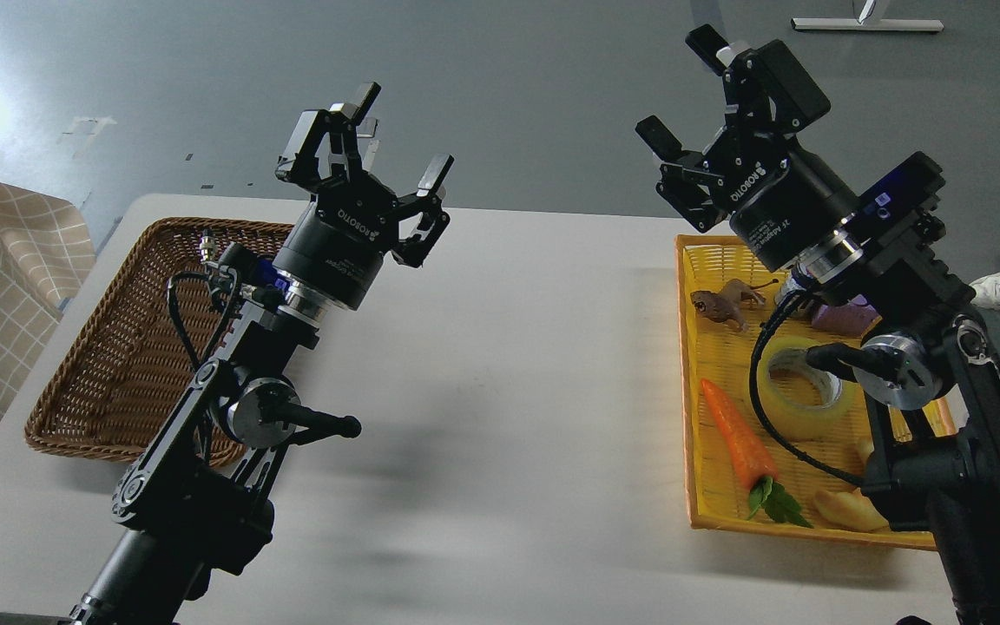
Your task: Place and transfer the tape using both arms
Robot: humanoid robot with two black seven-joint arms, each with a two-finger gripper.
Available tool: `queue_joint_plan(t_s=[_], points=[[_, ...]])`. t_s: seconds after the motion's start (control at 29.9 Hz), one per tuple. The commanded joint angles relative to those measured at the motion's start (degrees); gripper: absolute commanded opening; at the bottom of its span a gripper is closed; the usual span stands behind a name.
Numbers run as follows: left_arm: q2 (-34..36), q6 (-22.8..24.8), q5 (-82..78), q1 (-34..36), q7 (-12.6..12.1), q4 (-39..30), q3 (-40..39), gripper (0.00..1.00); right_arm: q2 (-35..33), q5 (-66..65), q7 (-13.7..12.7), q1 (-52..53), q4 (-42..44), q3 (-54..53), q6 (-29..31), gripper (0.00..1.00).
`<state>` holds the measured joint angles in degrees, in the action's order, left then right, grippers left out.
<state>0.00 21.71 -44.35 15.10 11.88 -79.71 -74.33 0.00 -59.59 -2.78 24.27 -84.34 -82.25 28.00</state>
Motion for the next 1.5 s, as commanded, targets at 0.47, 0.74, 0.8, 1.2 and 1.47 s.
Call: queue_joint_plan(t_s=[0.47,0.74,0.8,1.2,1.47], points=[[0.0,-0.3,-1.0,-0.1,2.2,-0.1,0.3,0.98,-6.7,-8.0,0.0,0.6,-1.2,2.1,-1.3,1.00],[0.0,-0.3,-0.6,0.0,2.4,-0.1,0.0,0.98,-16.1,-10.8,0.2,0.4,-2.1,1.4,-1.4,1.00],[0.0,-0.4,-0.6,0.2,2.3,-0.1,0.0,0.98,-16.6,-10.7,0.6,0.3,-1.9,-0.2,-1.4,1.00],[0.0,-0.2,-0.9,-0.1,2.4,-0.3,0.1,0.98,-23.3,-10.8,0.8,-1.0,-2.6,-5.3,-0.1,1.00],[0.0,-0.3,-0.9,-0.2,2.4,-0.3,-0.1,0.98,-27.2,-11.1,0.7,-2.0,-4.0,-4.7,0.0,1.00]])
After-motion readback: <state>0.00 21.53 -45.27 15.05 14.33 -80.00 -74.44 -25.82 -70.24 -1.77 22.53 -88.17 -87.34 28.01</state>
